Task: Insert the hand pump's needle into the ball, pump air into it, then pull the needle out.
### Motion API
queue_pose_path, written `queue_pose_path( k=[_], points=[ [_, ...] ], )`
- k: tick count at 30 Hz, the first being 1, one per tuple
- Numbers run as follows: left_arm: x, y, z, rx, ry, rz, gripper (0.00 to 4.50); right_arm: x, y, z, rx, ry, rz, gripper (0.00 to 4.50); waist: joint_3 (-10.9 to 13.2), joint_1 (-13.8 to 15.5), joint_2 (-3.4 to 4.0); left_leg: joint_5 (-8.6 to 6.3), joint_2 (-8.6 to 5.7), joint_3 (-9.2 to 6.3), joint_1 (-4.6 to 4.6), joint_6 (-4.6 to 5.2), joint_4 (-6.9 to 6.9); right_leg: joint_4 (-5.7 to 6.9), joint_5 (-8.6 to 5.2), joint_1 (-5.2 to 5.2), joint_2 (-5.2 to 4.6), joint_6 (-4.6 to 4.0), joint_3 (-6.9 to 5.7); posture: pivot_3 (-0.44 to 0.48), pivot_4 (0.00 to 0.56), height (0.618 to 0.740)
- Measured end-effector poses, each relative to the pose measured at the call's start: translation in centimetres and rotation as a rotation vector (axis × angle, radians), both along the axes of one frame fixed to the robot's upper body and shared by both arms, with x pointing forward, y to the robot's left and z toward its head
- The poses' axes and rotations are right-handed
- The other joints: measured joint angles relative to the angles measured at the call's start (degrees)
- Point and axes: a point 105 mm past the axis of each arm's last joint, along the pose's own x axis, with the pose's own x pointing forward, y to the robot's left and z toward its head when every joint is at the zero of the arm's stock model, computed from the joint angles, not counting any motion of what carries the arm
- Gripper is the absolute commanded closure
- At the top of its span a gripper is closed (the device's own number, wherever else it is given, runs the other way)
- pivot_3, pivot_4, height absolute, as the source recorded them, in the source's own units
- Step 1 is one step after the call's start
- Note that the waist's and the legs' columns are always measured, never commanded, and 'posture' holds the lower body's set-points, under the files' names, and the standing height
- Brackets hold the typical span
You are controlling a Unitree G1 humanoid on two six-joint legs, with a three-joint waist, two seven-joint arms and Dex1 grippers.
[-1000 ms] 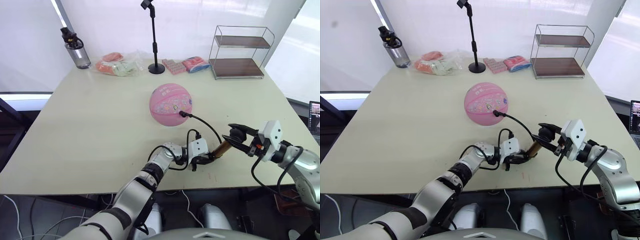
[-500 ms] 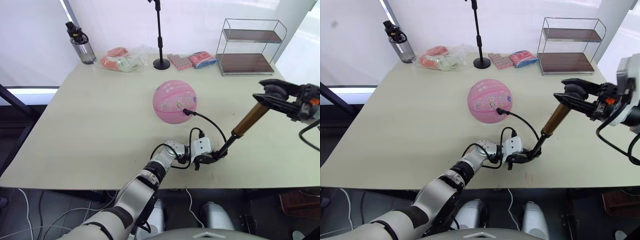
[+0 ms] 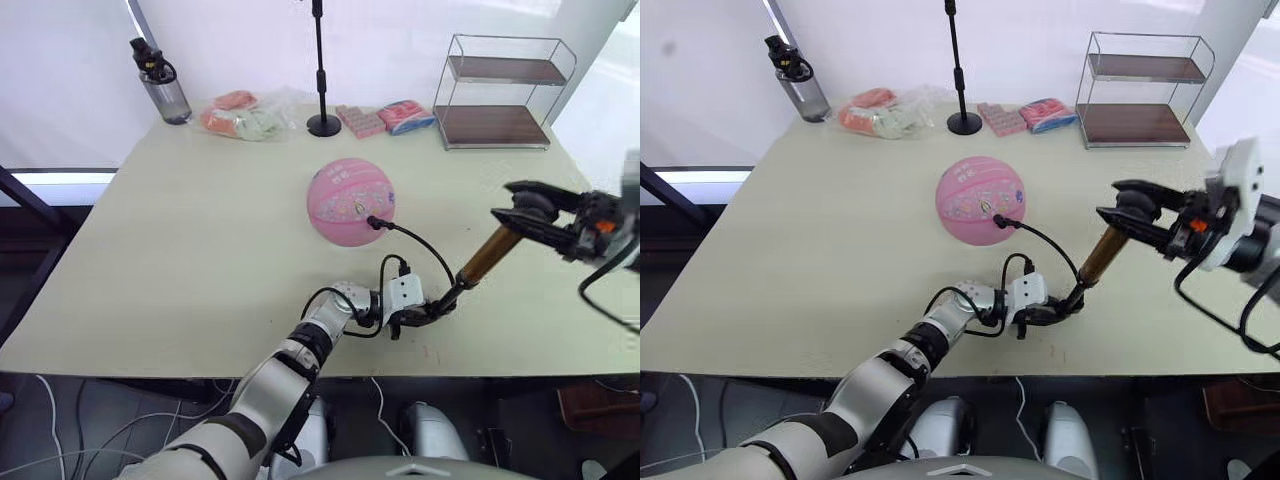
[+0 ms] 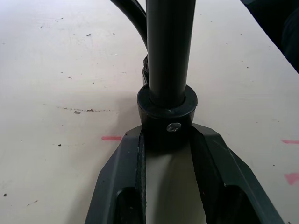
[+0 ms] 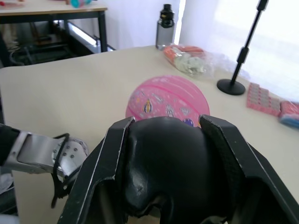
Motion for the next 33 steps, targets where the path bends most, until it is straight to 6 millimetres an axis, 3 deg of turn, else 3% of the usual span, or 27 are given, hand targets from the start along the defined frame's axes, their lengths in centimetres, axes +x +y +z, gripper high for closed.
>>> queue_pose_path(
  k=[8,11,18,23,24,28,33],
  points=[
    [0.1,0.5,-0.5,0.017,0.014,0.018,3.47,0.3,1.1,-7.0,0.007,0.039,-0.046,2.71,-0.53,-0.99,-0.19,-0.04,0.17,-0.08,0.62,-0.06,-0.08,0.01,-0.14,0.55,0.01,0.17,-0.10,0.000,0.150,0.731],
    [0.0,0.6,-0.6,0.020,0.017,0.019,3.47,0.1,1.3,-8.5,-0.008,0.054,-0.056,2.71,-0.69,-1.02,-0.31,-0.05,0.19,-0.12,0.64,-0.08,-0.08,0.01,-0.14,0.57,0.02,0.17,-0.11,0.000,0.150,0.731],
    [0.1,0.6,-0.7,0.022,0.018,0.024,3.47,0.0,1.5,-8.8,-0.052,0.007,-0.034,2.71,-0.80,-1.02,-0.22,-0.20,0.20,-0.10,0.68,-0.35,-0.08,0.01,-0.15,0.58,-0.04,0.19,-0.11,0.000,0.150,0.731],
    [0.0,0.1,-0.3,0.009,0.011,0.008,3.47,0.5,0.9,-6.9,-0.048,0.047,-0.018,2.71,-0.33,-0.69,0.23,-0.15,0.13,-0.10,0.54,-0.27,-0.08,-0.01,-0.03,0.50,-0.12,-0.01,-0.17,0.000,0.150,0.731],
    [0.0,-0.1,0.0,-0.002,0.004,0.001,3.47,0.8,0.6,-5.3,-0.040,0.072,-0.012,2.71,-0.04,-0.63,0.61,-0.09,0.05,-0.06,0.39,-0.16,-0.08,-0.03,-0.02,0.39,-0.20,-0.02,-0.16,0.000,0.150,0.731],
    [0.0,-0.3,0.3,-0.013,0.002,-0.009,3.47,0.6,0.1,0.6,-0.001,-0.003,0.022,2.71,0.18,-0.26,0.83,-0.08,-0.08,-0.23,-0.11,-0.13,-0.01,-0.04,0.00,0.01,-0.21,-0.03,-0.33,0.000,0.150,0.731],
    [-0.1,-0.5,0.4,-0.018,0.000,-0.010,3.47,0.0,-0.6,3.8,0.030,-0.028,0.023,2.71,0.44,0.26,0.56,-0.08,-0.04,-0.35,-0.24,-0.14,0.11,-0.08,0.00,0.00,-0.16,-0.03,-0.46,0.000,0.150,0.731]
  ],
)
